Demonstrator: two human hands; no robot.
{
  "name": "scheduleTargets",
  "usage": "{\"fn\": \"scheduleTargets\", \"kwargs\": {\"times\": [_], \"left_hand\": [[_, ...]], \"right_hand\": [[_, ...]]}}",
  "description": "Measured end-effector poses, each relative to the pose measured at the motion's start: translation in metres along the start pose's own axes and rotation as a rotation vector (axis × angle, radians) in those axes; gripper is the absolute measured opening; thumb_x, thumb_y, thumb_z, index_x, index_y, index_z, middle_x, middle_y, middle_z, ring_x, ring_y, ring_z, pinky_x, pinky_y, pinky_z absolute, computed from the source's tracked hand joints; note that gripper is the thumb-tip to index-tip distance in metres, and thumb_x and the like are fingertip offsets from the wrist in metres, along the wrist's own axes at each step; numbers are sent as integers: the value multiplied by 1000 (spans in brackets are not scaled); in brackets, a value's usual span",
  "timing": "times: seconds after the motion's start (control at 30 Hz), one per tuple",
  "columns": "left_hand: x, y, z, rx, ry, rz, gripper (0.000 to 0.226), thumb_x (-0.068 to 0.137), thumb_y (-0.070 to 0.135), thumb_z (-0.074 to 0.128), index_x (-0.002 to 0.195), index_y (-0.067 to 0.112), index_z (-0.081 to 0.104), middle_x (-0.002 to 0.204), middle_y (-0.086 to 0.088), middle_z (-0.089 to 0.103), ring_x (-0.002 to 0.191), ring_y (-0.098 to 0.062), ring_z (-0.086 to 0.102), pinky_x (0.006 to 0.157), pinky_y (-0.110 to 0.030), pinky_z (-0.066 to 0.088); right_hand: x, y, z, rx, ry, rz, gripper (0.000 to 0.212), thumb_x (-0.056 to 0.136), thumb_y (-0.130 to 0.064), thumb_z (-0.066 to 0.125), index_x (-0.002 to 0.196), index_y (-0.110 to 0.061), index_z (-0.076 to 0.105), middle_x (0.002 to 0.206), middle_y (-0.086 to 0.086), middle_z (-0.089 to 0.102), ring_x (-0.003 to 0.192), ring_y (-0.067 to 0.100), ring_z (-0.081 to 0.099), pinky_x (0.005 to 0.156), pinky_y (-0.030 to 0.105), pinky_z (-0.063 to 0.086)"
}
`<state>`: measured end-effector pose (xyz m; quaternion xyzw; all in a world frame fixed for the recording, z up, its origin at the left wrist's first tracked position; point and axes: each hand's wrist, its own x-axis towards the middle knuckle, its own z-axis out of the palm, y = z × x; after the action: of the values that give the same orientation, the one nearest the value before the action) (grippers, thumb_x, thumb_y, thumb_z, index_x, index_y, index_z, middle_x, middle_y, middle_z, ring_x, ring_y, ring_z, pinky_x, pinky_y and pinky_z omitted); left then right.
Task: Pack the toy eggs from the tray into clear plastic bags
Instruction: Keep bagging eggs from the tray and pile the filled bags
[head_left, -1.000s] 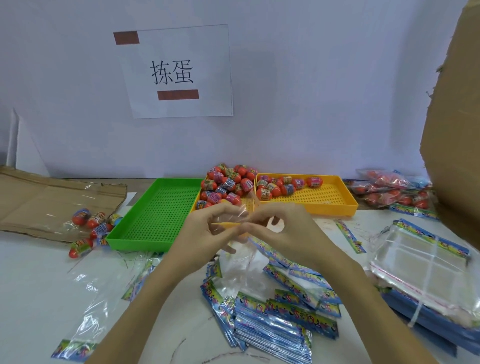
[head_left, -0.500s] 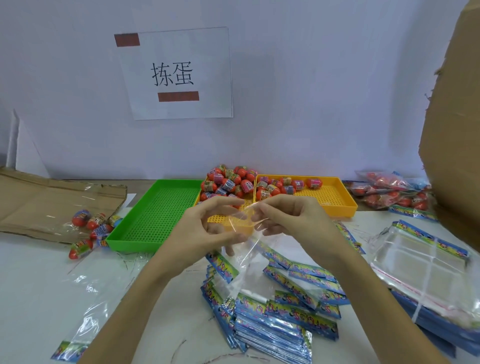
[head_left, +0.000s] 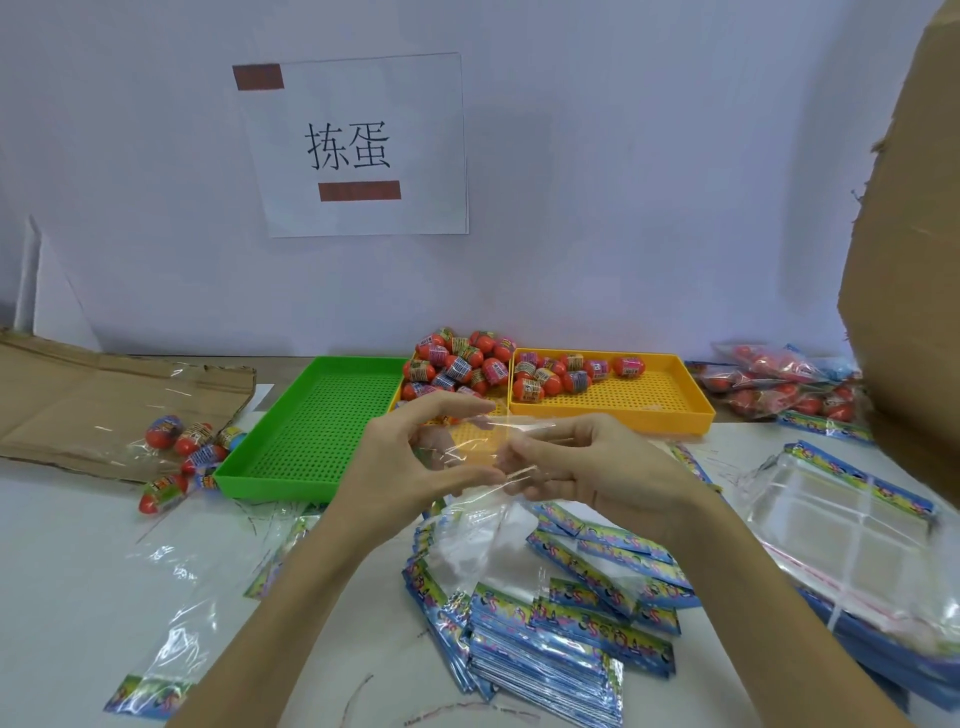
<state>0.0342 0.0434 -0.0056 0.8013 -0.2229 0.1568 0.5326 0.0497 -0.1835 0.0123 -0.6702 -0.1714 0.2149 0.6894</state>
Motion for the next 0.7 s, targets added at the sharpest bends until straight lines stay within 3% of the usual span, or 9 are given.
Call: {"fn": "scheduleTargets", "kwargs": {"times": [0.17, 0.23, 0.33, 0.4, 0.53, 0.63, 0.7], "left_hand": [[2, 0, -2, -30, -8, -50, 66, 67, 36, 95, 128, 33, 69, 114, 11, 77, 65, -7, 67, 69, -17, 54], [3, -2, -5, -79, -28, -90, 68, 70, 27, 95, 131, 32, 67, 119, 10, 77, 71, -3, 70, 73, -17, 55], [5, -7, -6, -123, -61, -135, 63, 78, 11, 91, 133, 25, 65, 126, 7, 75, 93, -18, 78, 85, -36, 63], [4, -10, -5, -68, -50, -108, 56, 84, 8, 87, 133, 24, 66, 125, 6, 75, 100, -18, 76, 88, -38, 63], [3, -12, 0, -124, -12, -98, 58, 85, 7, 86, 135, 26, 64, 118, 4, 77, 89, -23, 77, 78, -35, 65], [3, -12, 3, -170, -14, -94, 61, 84, 7, 87, 137, 25, 63, 115, -3, 78, 95, -36, 75, 85, -44, 65], [4, -12, 3, -173, -1, -113, 60, 81, 13, 89, 134, 29, 66, 111, -11, 76, 83, -39, 70, 79, -46, 62]], "right_hand": [[1, 4, -6, 28, 21, -16, 24, 96, -24, 71, 105, -3, 79, 108, 19, 77, 102, 35, 76, 89, 37, 62], [2, 4, -8, -52, 82, -66, 24, 97, -24, 70, 105, -4, 80, 109, 16, 78, 106, 32, 75, 94, 40, 61], [3, 4, -8, -134, 184, -159, 19, 99, -22, 68, 110, -12, 79, 108, 9, 79, 106, 26, 75, 95, 34, 60], [4, 3, -7, -147, 193, -191, 19, 99, -23, 68, 114, -17, 78, 107, 8, 80, 102, 26, 77, 93, 30, 60], [3, 1, -6, -17, 76, -168, 28, 92, -32, 75, 114, -16, 79, 111, 15, 77, 106, 32, 75, 88, 32, 61], [3, 2, -8, 12, -7, -128, 28, 96, -29, 74, 115, -9, 78, 118, 16, 75, 114, 32, 72, 90, 33, 61], [3, 2, -9, 22, 14, -105, 27, 95, -26, 74, 115, -8, 78, 120, 15, 75, 114, 30, 72, 89, 28, 60]]}}
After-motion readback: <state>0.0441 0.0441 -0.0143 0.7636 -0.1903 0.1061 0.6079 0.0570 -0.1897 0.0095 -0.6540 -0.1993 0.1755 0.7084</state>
